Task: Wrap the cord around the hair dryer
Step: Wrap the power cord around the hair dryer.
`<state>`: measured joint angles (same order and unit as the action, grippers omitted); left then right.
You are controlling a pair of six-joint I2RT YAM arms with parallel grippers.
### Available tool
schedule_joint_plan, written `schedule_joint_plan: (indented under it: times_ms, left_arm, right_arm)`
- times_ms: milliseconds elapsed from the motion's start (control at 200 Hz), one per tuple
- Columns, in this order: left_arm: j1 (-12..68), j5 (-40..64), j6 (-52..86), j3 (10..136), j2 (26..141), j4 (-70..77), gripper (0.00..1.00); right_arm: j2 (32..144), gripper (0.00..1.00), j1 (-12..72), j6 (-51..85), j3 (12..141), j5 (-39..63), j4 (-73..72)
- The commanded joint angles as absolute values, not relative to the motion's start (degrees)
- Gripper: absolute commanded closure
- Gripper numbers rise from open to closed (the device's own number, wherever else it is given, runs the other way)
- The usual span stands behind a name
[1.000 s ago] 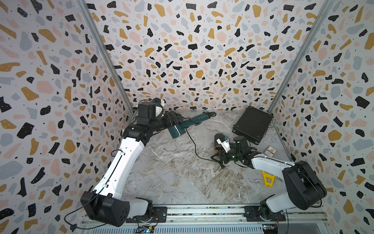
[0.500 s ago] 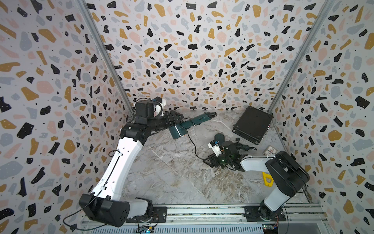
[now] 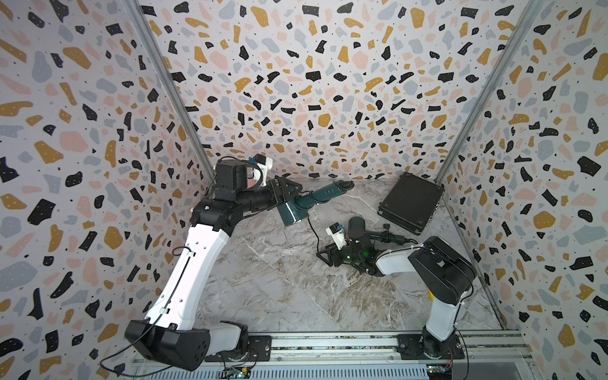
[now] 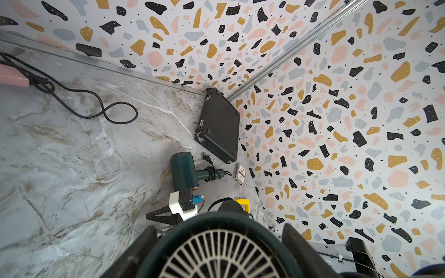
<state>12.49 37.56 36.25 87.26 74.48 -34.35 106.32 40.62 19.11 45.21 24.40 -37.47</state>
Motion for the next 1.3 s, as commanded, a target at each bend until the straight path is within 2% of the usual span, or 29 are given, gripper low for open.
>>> schedule_joint_plan:
  times_ms: [0,195,250,355,385,511,606,731,876,1026,1176,1297]
  left_arm:
    - [12.6,40.9,38.3,89.3,72.9,-28.5,1.00]
    - [12.1,40.2,39.1,88.6,73.0,-27.1,1.00]
    - [11.4,39.2,38.6,88.2,72.9,-27.1,1.00]
    - [9.1,31.9,34.4,86.0,73.5,-29.9,1.00]
    - [8.0,29.7,33.9,84.6,73.8,-29.8,1.00]
    - [5.6,21.1,33.6,77.1,74.6,-25.5,1.00]
    - [5.3,13.9,32.4,70.4,76.1,-19.6,1.00]
    - [5.2,11.9,34.1,64.0,81.0,-12.7,1.00]
    - [5.4,8.7,34.6,61.1,86.1,-8.7,1.00]
    - [8.4,0.5,29.3,61.6,87.3,-11.7,1.00]
    - [12.6,-6.5,23.5,63.3,87.6,-16.3,1.00]
    - [15.2,-9.6,18.9,64.6,87.6,-19.7,1.00]
  right_arm:
    - [106.3,0.39,41.1,19.4,46.7,24.5,-38.7]
    - [106.6,0.66,41.4,20.7,46.8,24.9,-38.1]
    - [105.7,0.78,41.4,20.7,46.1,23.2,-36.4]
    - [103.0,0.93,41.4,21.2,44.4,21.4,-34.6]
    - [102.1,1.00,41.4,21.0,44.0,21.0,-33.6]
    - [96.5,1.00,41.4,18.7,43.0,19.2,-23.0]
    - [90.6,1.00,41.5,14.0,46.5,19.9,-5.4]
    - [82.9,1.00,42.8,6.2,51.9,19.4,15.2]
    - [76.5,1.00,43.1,1.3,58.3,18.3,28.7]
    - [74.2,1.00,43.5,-1.4,66.0,18.6,33.3]
    - [77.4,1.00,44.5,-1.4,73.7,23.2,29.0]
    - [79.3,1.00,44.6,-2.7,77.8,23.0,25.6]
